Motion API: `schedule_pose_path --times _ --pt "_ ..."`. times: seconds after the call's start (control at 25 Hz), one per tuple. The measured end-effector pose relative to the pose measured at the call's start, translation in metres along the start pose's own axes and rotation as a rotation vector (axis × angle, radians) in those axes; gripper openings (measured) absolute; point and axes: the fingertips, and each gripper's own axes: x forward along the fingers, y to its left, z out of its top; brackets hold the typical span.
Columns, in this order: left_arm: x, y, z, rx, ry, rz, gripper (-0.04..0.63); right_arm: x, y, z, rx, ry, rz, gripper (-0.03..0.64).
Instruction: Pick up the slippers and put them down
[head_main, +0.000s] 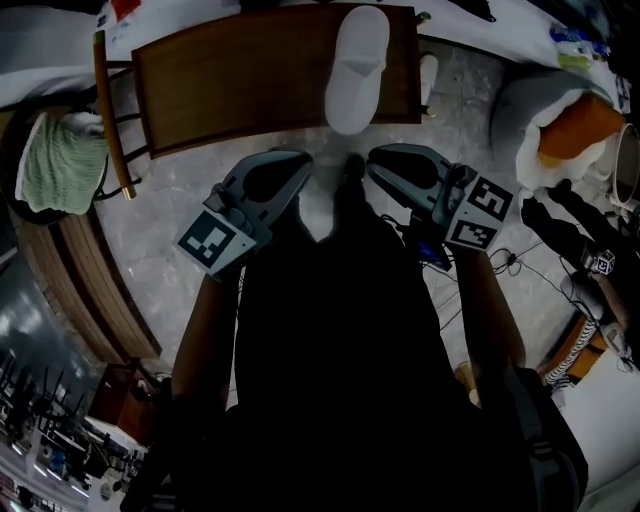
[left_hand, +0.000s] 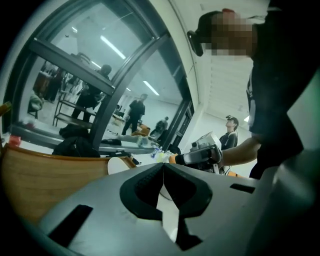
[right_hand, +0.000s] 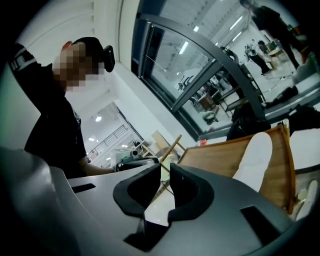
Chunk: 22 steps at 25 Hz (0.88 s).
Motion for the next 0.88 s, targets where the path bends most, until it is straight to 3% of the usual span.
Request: schedule_pose_path --times 0.28,0.4,0.44,0.72,0.88 --pt "0.02 0.01 -0.034 -0.049 0.06 -0.035 0.012 0.007 -0.045 -0.03 0.222 -0.054 -0.012 0.035" --pt "0.031 0.017 -0.052 -0.068 0.081 -0.055 0.012 0.006 -0.064 -0.048 0.322 -0.056 -0.025 0.136" --pt "0.034 0.019 -0.058 -0.076 0.086 -0.061 0.012 0.005 -0.07 -0.056 0.355 -0.053 -0.032 0.143" --pt "0.047 0.034 -0.091 -0.11 0.095 -0.069 0.012 0.006 -0.098 -0.114 0.55 -0.021 -0.022 0.153" --pt "0.052 0.04 -0.106 -0.08 0.078 -0.076 0.012 0.008 -0.122 -0.141 0.602 -0.022 -0.069 0.153"
